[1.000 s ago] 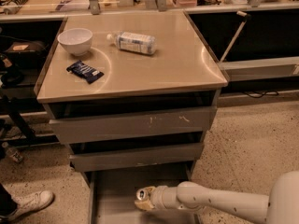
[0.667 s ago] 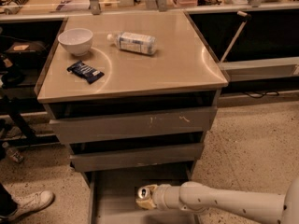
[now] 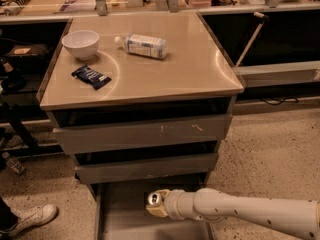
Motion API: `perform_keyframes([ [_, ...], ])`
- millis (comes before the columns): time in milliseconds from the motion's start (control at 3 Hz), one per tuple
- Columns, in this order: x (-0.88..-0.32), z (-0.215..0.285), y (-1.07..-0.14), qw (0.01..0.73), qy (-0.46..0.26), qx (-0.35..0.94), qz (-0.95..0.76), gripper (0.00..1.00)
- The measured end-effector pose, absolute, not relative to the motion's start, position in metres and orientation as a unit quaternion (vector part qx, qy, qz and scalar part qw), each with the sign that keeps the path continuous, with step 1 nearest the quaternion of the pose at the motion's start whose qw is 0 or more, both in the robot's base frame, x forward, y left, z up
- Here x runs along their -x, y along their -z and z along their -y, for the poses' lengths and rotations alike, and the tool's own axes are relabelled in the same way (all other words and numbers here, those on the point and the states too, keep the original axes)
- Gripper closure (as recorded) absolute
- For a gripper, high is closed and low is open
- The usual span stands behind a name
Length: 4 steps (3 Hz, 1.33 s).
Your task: Pick redbull can from bottom drawer and place on counter
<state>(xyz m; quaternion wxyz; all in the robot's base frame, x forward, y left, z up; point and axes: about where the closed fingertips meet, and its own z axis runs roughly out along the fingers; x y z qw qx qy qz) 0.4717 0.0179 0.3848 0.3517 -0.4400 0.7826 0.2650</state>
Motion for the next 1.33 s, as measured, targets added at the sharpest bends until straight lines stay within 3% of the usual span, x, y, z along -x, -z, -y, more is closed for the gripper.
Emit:
perform_keyframes([
  [667, -0.475, -0.02, -0.423, 0.332, -0.245, 0.456, -0.788, 1.0],
  [1333, -0.489, -0.005, -0.546, 0.343, -0.193, 0.463, -0.794, 1.0],
])
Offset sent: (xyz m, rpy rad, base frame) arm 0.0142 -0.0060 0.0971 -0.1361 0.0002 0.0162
